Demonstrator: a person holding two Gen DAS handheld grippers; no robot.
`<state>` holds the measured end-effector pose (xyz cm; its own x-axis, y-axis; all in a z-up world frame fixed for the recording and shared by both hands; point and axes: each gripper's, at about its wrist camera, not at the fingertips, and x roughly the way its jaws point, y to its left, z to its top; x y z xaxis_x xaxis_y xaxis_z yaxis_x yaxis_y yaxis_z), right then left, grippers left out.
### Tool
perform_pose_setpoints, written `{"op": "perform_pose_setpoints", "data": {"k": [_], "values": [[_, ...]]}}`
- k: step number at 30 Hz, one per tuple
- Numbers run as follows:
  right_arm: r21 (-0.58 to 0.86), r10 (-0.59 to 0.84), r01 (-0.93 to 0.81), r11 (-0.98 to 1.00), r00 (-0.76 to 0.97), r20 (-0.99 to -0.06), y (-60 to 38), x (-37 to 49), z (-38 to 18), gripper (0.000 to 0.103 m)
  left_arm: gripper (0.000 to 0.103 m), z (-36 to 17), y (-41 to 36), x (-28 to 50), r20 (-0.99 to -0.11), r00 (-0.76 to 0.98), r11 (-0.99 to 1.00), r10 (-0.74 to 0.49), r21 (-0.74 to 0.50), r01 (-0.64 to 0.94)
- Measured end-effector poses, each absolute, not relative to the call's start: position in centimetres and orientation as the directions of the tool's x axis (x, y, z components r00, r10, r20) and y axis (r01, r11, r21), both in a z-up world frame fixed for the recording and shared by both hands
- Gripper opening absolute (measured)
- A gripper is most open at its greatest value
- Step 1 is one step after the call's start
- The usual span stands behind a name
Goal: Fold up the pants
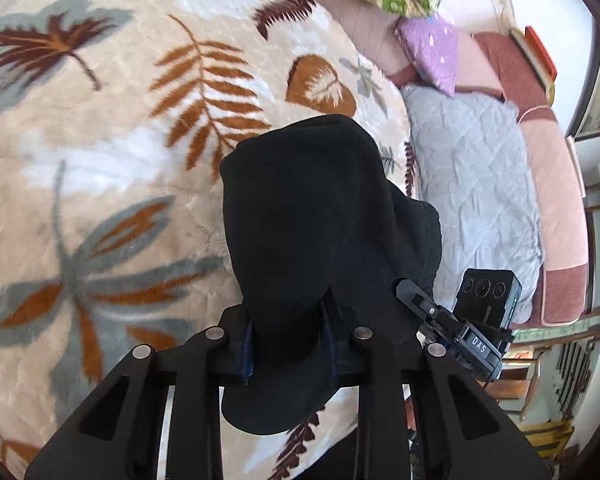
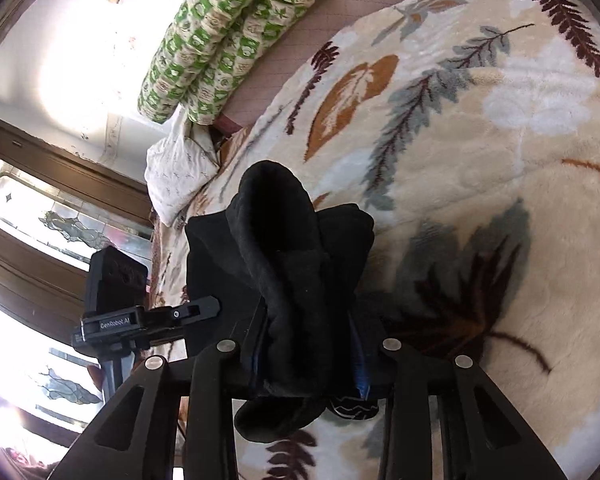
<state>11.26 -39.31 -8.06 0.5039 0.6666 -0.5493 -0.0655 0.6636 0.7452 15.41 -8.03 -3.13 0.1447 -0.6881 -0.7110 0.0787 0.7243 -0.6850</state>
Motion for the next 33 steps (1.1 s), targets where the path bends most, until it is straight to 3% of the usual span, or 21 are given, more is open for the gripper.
{"op": "perform_pose_setpoints", "data": {"k": [7,12,16,18,19,26,33], "values": [[0.738,0.690,-0.127,0.663,0.485,-0.537,-33.0,12.0,-4.9,0.033,0.024,-1.3,-0.7,16.5,-0.714,0.232,0.737,-0.661,-0.676,0.020],[0.727,0.696,-0.148,0.671,0.465,-0.548,-27.0,13.6,-5.7,0.036,0.024,-1.9,3.0,17.8,-0.806,0.252,0.835,-0.536,-0.550,0.017],[0.607,0.596,-0.148,0.781,0.467,-0.653,-22.8,14.9,-7.5,0.047,0.036,-4.4,3.5,18.4,-0.878,0.206,0.901,-0.432,-0.431,0.048],[0.610,0.585,-0.127,0.782,0.484,-0.650,-23.0,14.9,-8.2,0.058,0.056,-4.9,3.4,18.3,-0.890,0.223,0.918,-0.397,-0.391,0.073],[0.629,0.591,-0.104,0.771,0.486,-0.644,-23.5,15.1,-8.7,0.065,0.057,-5.0,3.3,18.2,-0.889,0.234,0.920,-0.393,-0.384,0.084],[0.691,0.631,-0.092,0.717,0.505,-0.589,-24.6,14.5,-7.7,0.065,0.057,-5.3,3.2,18.5,-0.891,0.248,0.925,-0.380,-0.365,0.106],[0.632,0.533,0.013,0.775,0.525,-0.664,-25.1,15.5,-9.2,0.068,0.059,-5.2,3.9,18.7,-0.884,0.236,0.915,-0.403,-0.393,0.092]]}}
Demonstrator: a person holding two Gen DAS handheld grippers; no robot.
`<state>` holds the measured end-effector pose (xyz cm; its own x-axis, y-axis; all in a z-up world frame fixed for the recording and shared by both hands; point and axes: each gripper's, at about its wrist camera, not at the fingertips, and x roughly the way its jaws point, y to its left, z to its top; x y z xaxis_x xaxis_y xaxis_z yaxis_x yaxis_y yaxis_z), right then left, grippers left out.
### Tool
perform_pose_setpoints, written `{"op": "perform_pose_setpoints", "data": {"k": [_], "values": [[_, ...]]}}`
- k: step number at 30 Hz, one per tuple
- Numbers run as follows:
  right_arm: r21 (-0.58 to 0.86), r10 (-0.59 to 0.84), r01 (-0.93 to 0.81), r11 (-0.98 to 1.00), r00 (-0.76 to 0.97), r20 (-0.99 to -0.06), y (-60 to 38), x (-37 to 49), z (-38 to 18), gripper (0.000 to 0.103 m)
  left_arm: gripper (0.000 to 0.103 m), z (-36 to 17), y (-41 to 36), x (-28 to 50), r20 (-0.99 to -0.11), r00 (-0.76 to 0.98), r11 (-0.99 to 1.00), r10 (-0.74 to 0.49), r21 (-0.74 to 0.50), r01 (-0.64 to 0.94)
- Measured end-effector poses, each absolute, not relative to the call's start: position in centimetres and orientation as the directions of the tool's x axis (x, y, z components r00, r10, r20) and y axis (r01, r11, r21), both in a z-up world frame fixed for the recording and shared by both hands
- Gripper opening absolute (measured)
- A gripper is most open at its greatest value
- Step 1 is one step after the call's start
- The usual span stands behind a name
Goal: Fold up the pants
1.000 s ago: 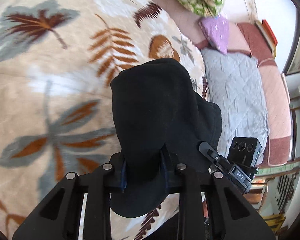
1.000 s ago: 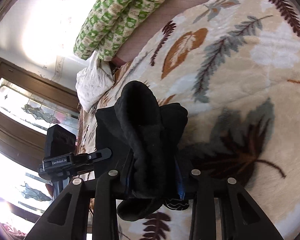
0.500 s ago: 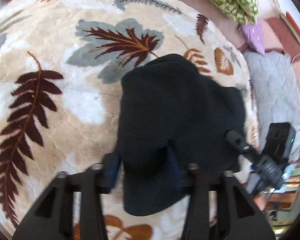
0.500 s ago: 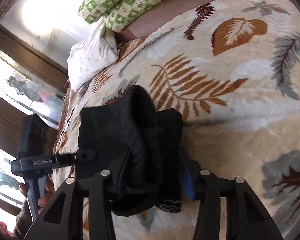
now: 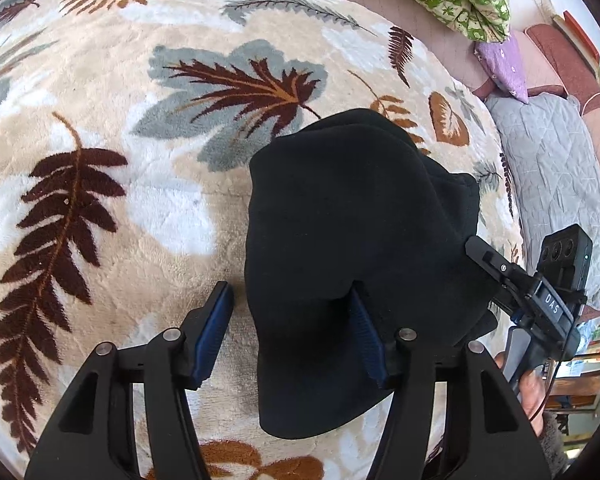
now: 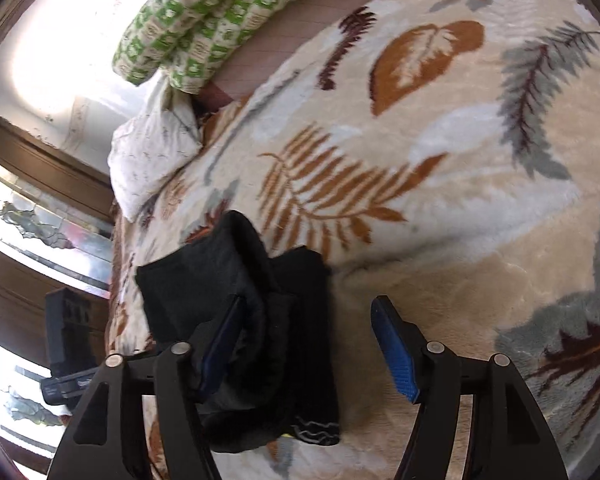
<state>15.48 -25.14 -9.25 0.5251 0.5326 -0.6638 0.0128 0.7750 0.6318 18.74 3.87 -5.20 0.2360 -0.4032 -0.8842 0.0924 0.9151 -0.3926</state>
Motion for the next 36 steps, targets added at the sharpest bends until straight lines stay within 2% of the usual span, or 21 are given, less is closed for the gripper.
{"op": "perform_pose_setpoints", "data": {"k": [6,11,12,15,18,24,28,36], "values": [[0.649,0.553,-0.015,0.761,0.538,-0.637,-25.7,14.5,-7.9,0.072,0.059,-3.9,4.3,17.1,-0.902,0.268,0.940,-0.339,-0.335,0.063],[0.611,0.540,-0.075,0.788,0.562,-0.627,-26.4,11.6,-4.6,0.072,0.059,-1.8,4.7,13.5,-0.906,0.366,0.976,-0.214,-0.216,0.035],[0.595,0.531,-0.081,0.800,0.560,-0.637,-26.4,10.7,-4.1,0.074,0.059,-1.5,4.8,12.7,-0.902,0.388,0.980,-0.191,-0.198,0.023],[0.510,0.465,-0.083,0.856,0.552,-0.692,-25.8,8.3,-3.0,0.094,0.059,-0.9,5.1,10.1,-0.886,0.445,0.987,-0.128,-0.158,-0.030],[0.417,0.386,-0.079,0.906,0.561,-0.732,-24.8,5.9,-2.5,0.101,0.059,-1.0,4.9,8.0,-0.878,0.470,0.988,-0.091,-0.139,-0.067],[0.229,0.222,-0.063,0.971,0.585,-0.780,-22.8,1.9,-2.2,0.103,0.059,-1.9,2.9,4.8,-0.867,0.496,0.992,-0.054,-0.104,-0.074],[0.189,0.192,-0.067,0.980,0.589,-0.785,-21.9,0.2,-2.5,0.103,0.059,-2.0,2.1,3.4,-0.846,0.534,0.993,-0.020,-0.078,-0.086],[0.184,0.167,-0.043,0.982,0.654,-0.738,-21.2,-1.9,-0.5,0.103,0.059,-1.1,3.0,2.4,-0.818,0.575,0.984,0.033,-0.073,-0.161]]}}
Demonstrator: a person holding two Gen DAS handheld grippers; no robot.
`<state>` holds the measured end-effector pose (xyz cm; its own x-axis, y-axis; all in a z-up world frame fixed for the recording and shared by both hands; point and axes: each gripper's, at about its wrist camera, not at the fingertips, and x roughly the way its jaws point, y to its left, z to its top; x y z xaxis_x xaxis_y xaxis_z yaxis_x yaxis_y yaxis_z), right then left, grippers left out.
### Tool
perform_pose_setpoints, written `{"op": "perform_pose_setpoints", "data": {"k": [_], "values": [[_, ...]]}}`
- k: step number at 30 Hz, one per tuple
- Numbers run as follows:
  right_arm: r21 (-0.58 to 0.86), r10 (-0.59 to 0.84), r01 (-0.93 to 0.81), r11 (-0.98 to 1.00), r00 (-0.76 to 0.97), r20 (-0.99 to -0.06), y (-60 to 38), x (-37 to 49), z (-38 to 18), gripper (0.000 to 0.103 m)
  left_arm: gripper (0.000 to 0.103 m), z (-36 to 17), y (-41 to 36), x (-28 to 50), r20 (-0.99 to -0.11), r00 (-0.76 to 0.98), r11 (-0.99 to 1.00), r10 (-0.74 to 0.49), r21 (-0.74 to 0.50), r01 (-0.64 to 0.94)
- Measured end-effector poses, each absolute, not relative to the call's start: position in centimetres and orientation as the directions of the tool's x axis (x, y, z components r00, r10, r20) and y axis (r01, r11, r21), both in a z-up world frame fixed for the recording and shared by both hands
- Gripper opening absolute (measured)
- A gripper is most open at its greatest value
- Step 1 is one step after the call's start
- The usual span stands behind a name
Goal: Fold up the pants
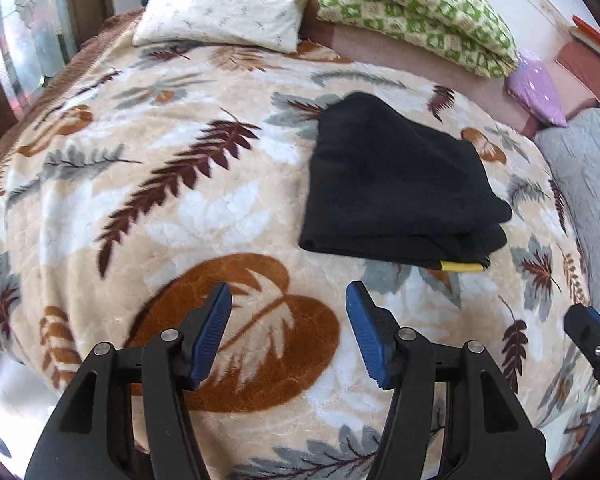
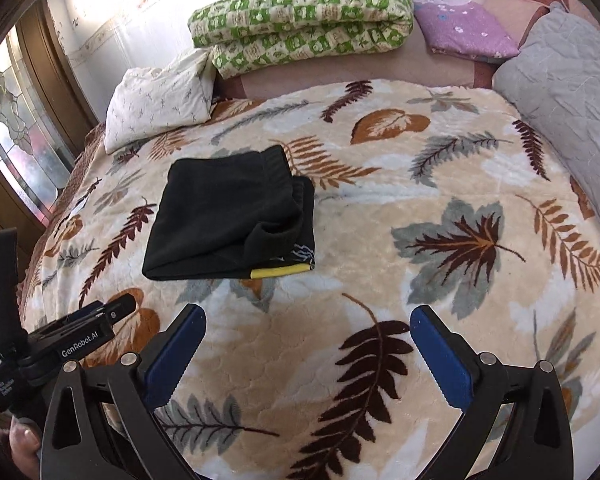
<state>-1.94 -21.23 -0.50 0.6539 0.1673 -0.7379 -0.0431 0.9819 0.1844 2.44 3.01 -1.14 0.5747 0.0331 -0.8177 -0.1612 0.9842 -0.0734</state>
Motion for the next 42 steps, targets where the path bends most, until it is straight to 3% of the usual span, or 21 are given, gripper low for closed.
{"op": "perform_pose_setpoints", "data": {"k": [11,30,32,34,38,42], "values": [[0.116,0.125,-0.060,0.991,0.698,-0.705,-19.4,-3.3,1.1,0.103,0.059,-0.5,2.3,1.0,-0.798,0.596,0.988,0.095,0.003,-0.153],[0.100,0.055,0.013,0.995,0.760,-0.647,-21.0,-5.3,1.0,0.103,0.059,-0.1,2.0,0.0,-0.779,0.623,0.981,0.075,-0.053,-0.184],[0.096,0.054,0.011,0.995,0.765,-0.641,-20.9,-5.5,1.1,0.103,0.064,0.1,1.9,-0.1,-0.769,0.630,0.980,0.109,-0.021,-0.196],[0.089,0.051,0.008,0.996,0.767,-0.639,-20.8,-5.5,1.1,0.103,0.075,0.3,1.9,-0.1,-0.763,0.633,0.980,0.130,0.002,-0.199],[0.086,0.049,0.007,0.996,0.770,-0.637,-20.7,-5.6,1.1,0.103,0.075,1.0,2.7,-0.8,-0.724,0.684,0.978,0.094,-0.061,-0.198],[0.076,0.045,0.004,0.997,0.774,-0.632,-20.4,-5.7,1.3,0.103,0.075,1.3,2.6,-0.6,-0.720,0.683,0.979,0.119,-0.027,-0.200]]}}
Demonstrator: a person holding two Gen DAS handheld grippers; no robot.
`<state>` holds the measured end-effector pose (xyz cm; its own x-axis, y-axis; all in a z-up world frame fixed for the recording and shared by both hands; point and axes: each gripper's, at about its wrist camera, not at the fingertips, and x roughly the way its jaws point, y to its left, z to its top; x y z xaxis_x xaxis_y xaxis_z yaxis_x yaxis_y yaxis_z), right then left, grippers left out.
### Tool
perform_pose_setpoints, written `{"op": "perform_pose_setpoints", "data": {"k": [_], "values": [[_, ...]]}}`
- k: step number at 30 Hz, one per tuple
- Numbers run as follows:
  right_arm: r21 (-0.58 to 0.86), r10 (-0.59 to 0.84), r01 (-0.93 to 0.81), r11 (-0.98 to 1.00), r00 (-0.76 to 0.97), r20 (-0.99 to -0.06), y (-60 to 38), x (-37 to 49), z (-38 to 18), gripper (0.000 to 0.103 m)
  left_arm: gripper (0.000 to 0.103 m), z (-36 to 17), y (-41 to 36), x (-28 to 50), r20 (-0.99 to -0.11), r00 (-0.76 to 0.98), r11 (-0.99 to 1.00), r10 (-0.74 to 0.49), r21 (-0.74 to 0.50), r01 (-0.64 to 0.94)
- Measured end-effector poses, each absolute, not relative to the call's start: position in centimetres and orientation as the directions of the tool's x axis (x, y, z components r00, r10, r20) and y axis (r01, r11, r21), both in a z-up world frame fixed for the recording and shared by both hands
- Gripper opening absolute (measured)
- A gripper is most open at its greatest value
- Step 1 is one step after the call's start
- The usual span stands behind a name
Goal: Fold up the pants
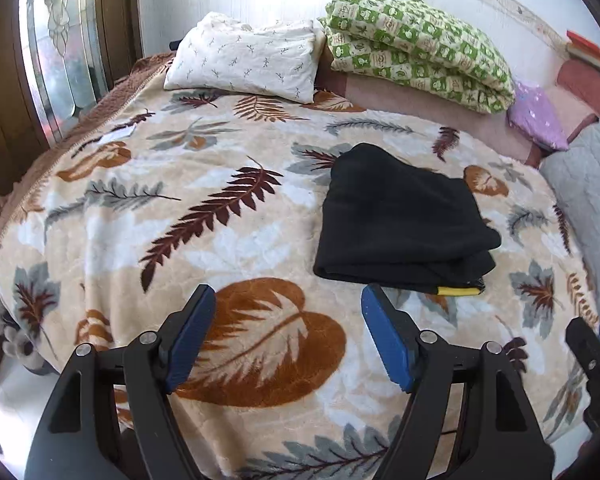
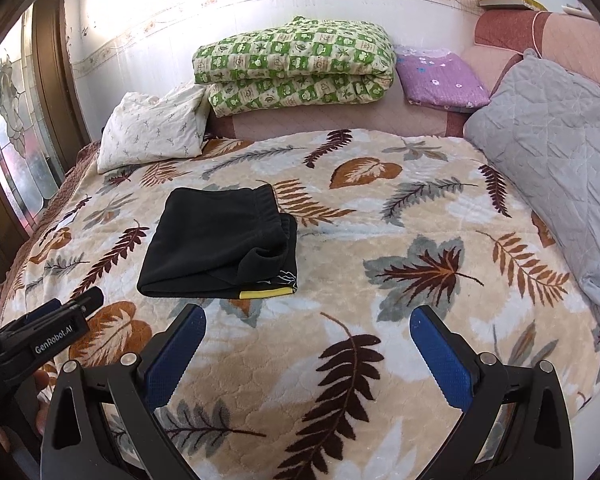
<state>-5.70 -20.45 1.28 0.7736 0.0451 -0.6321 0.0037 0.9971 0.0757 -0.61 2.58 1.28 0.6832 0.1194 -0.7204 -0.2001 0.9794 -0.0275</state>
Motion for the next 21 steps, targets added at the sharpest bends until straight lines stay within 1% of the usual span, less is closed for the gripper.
{"op": "perform_pose_setpoints", "data": {"k": [5,8,17,21], "values": [[0.069,0.042,0.002,0.998,0.778,-0.627,-20.5,-5.8,1.4,0.103,0.075,1.3,2.0,-0.8,-0.715,0.689,0.983,0.118,-0.015,-0.183],[0.066,0.036,0.006,0.998,0.783,-0.621,-20.5,-5.9,1.3,0.103,0.075,1.5,1.6,-1.1,-0.700,0.701,0.982,0.140,0.009,-0.187],[0.075,0.027,0.022,0.997,0.799,-0.600,-21.2,-6.2,1.5,0.103,0.075,1.6,1.3,-1.2,-0.705,0.694,0.982,0.148,0.023,-0.186],[0.082,0.035,0.018,0.997,0.795,-0.605,-21.2,-6.1,1.2,0.103,0.075,1.6,1.1,-1.2,-0.709,0.689,0.983,0.150,0.033,-0.180]]}}
